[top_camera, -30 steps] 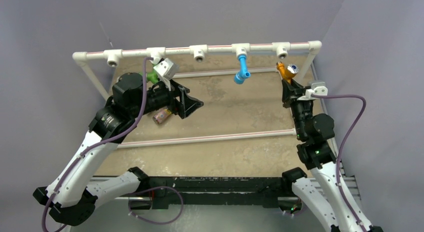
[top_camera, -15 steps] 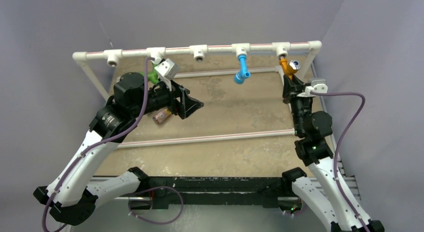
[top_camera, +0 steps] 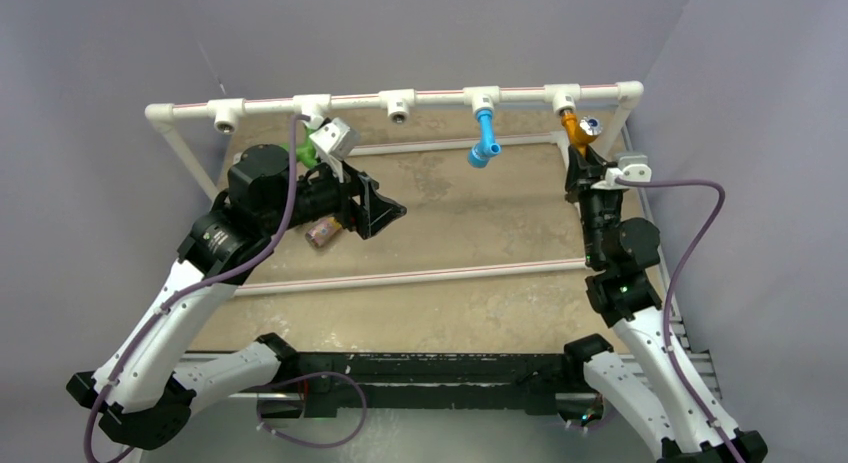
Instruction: Install the water faucets
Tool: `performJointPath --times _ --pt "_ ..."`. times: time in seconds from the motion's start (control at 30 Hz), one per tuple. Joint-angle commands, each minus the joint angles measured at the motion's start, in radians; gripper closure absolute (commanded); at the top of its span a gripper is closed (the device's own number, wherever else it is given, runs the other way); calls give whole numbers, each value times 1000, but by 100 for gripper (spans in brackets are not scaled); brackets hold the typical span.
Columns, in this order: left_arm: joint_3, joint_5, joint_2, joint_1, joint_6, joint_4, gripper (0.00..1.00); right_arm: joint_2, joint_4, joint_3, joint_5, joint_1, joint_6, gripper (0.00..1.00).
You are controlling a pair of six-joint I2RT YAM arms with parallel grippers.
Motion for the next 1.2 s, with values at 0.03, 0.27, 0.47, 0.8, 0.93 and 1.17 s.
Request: performJointPath --times 0.03,0.27,0.47,0.8,0.93,1.17 --pt "38 -2 5 -4 8 16 25 -3 84 7 20 -3 -22 100" --pt "39 1 5 -5 3 23 25 13 85 13 0 -4 -15 100" --pt "90 44 40 -5 -9 43 25 26 92 20 -11 -4 -16 100" --pt "258 -94 217 -5 49 232 30 35 93 23 -15 -4 -15 100" --pt "337 -176 329 -6 118 350 33 45 108 21 -10 -4 -31 100" --pt "422 -386 508 -6 260 503 39 62 117 24 -15 -4 -73 100"
